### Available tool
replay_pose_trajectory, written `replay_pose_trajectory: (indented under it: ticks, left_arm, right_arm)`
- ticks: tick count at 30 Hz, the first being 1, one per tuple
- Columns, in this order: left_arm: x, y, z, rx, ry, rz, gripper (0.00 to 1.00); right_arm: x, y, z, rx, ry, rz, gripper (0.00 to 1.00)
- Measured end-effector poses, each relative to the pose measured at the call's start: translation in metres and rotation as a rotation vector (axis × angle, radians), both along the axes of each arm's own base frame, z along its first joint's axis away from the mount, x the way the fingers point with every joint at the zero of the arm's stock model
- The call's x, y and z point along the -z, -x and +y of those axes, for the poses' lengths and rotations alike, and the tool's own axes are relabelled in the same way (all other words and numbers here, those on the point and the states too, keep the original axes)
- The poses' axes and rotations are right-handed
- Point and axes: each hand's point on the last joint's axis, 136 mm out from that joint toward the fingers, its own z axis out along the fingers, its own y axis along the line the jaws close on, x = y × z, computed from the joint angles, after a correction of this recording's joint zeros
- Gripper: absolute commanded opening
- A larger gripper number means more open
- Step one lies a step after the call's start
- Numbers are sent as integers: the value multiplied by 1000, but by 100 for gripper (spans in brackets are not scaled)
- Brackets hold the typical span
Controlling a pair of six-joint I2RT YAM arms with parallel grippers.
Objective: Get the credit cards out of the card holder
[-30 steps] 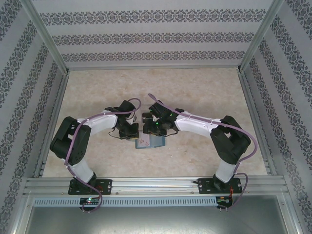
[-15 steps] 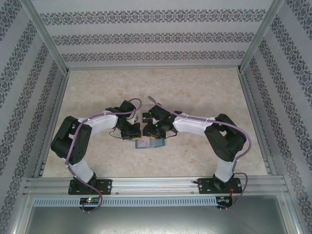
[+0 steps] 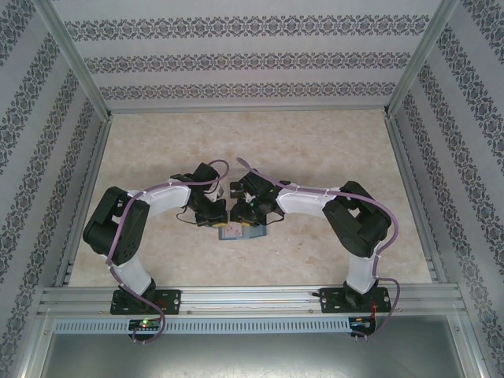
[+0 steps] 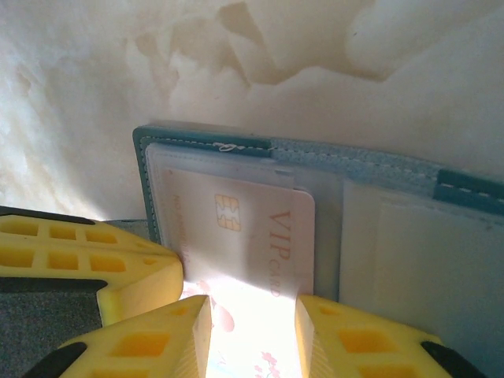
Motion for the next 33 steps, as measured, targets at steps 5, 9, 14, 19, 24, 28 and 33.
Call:
replay_pose_trajectory:
  ticks: [5, 9, 14, 19, 24, 28, 33]
  left_arm:
    - [0, 0, 0, 1, -3, -2, 5]
    - [0, 0, 1, 5, -7, -6, 5]
    - [1, -1, 2, 7, -13, -8, 5]
    - [1, -1, 3, 6, -18, -6, 5]
    - [0, 0, 5, 4, -31, -2, 5]
    - [-2, 1, 6, 6, -48, 7, 5]
    - [-9, 2, -2, 31, -48, 2, 6]
  right_arm:
    - [1, 0, -2, 1, 13, -5, 34]
    - [3, -1, -5, 0, 33, -16, 34]
    - [3, -1, -10, -4, 57, -23, 34]
    - [3, -1, -12, -1, 64, -26, 34]
    - [-1, 0, -15, 4, 73, -31, 35]
    - [-6, 0, -15, 5, 69, -37, 35]
    - [-6, -3, -17, 11, 68, -37, 35]
